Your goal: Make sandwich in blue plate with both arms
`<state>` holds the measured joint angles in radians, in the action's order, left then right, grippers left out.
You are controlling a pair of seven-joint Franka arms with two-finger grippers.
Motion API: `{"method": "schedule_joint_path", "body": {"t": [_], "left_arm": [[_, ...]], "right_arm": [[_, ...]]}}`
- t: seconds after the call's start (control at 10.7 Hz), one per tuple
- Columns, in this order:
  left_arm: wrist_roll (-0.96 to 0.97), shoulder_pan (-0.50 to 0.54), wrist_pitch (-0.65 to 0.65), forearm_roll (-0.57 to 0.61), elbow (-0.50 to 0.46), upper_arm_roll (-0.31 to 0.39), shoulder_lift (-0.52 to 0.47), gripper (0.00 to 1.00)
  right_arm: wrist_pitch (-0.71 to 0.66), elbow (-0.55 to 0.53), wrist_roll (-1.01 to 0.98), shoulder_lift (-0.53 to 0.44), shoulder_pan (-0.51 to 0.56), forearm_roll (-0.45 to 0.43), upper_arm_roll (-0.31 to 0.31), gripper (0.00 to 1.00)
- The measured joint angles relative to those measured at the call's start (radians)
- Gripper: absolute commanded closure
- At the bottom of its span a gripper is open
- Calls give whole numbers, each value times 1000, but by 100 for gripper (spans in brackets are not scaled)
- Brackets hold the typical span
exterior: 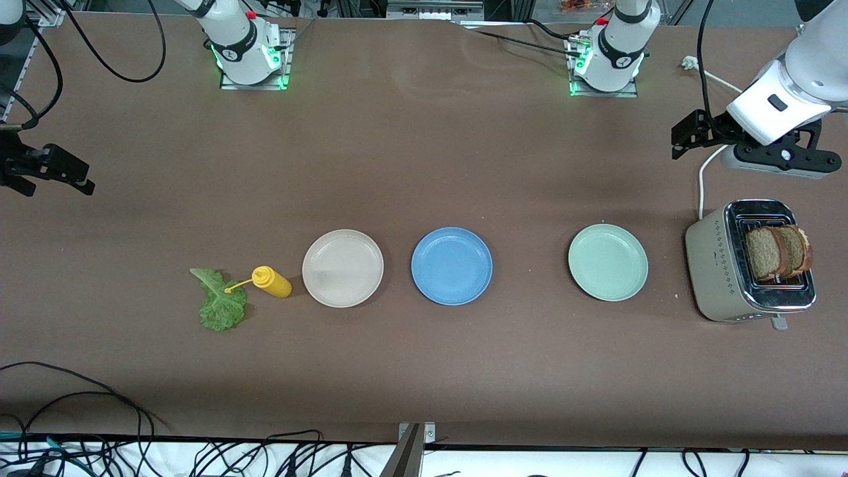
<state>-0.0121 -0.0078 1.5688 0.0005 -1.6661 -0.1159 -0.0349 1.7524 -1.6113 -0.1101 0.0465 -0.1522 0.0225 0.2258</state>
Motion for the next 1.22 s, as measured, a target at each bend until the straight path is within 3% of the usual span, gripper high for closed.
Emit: {"method": "schedule_joint_path", "body": {"t": [1.22], "left_arm": [[0, 3, 0, 0, 0, 0, 0, 0]], "right_arm": [[4, 4, 0, 0, 0, -13, 0, 0]]}}
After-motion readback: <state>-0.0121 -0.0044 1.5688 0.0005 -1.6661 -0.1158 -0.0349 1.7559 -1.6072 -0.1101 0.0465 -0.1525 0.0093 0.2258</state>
